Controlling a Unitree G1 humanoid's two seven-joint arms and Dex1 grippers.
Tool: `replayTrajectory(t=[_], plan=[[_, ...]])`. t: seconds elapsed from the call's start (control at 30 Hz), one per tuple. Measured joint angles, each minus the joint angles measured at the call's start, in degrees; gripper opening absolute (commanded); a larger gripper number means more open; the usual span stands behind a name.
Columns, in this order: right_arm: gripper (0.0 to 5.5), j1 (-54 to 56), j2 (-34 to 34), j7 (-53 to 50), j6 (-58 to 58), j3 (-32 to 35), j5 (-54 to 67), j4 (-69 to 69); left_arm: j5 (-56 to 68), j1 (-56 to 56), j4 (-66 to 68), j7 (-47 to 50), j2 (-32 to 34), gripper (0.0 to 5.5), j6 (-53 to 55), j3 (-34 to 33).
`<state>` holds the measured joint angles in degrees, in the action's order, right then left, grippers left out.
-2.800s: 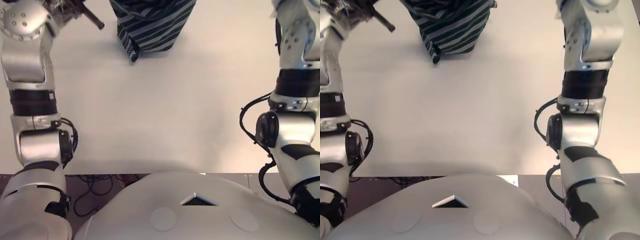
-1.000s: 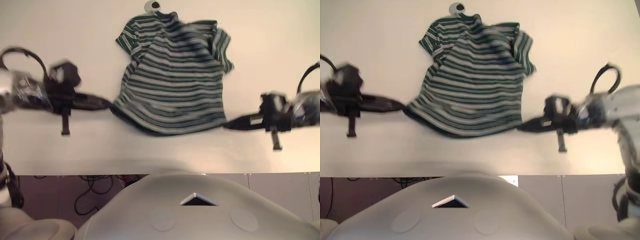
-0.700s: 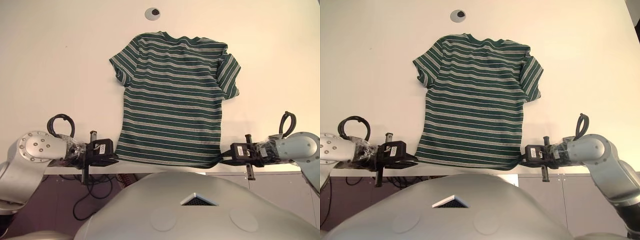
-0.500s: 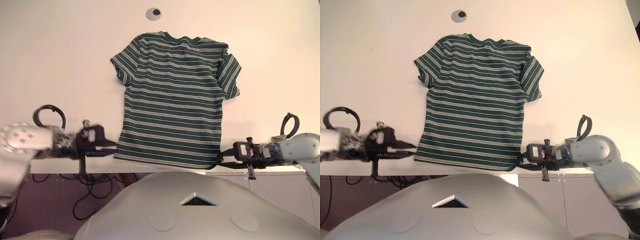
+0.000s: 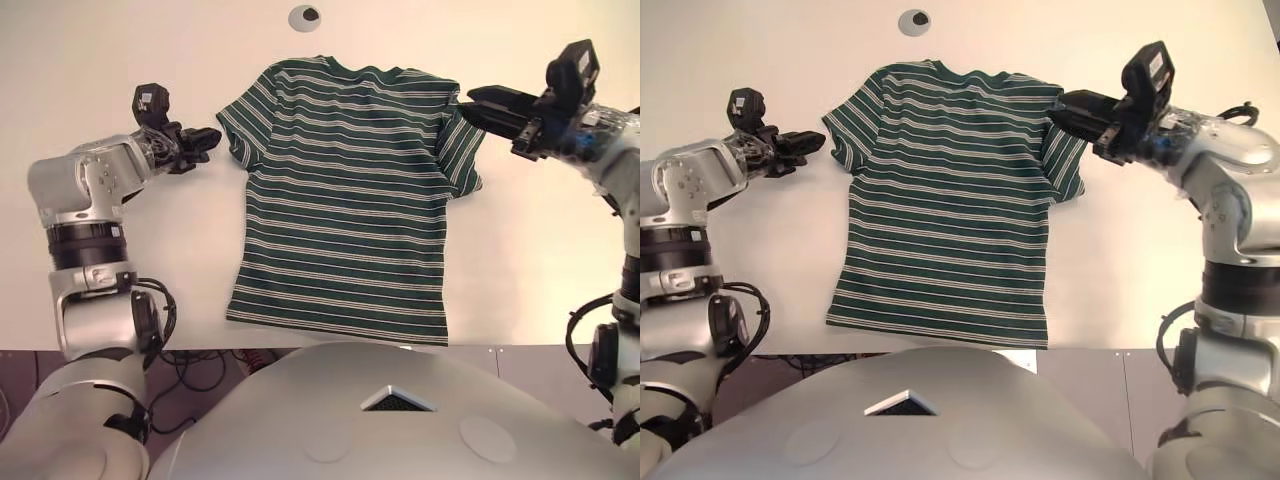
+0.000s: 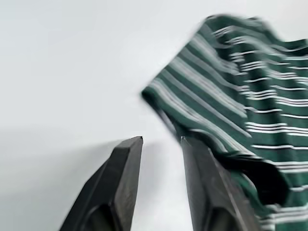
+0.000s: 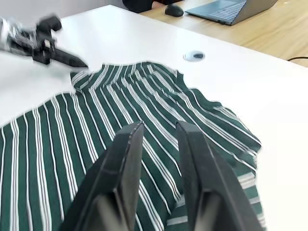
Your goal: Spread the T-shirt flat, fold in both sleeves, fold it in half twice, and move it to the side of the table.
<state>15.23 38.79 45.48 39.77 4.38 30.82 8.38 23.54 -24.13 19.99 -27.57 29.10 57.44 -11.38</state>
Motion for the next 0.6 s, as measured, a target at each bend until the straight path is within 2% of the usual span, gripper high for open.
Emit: replayTrajectory(t=[0.2,0.5,0.6], plan=[[1.24,1.76,-4.69,-5.81,0.37,-0.16,-1.19,-3.18,2.12,-6.28,11.43,-0.59,-3.75,1.44,-1.74,-3.03],[1.24,1.93,-4.94,-8.14,-0.96,-0.17,-3.13,-5.4,2.57,-6.6,15.01,-1.69,-4.62,0.07,-5.25,-4.14],[1.24,1.88,-6.2,-8.45,-1.33,-0.18,-3.82,-5.39,3.79,-5.31,12.73,-3.03,-5.37,0.03,-4.45,-4.16]])
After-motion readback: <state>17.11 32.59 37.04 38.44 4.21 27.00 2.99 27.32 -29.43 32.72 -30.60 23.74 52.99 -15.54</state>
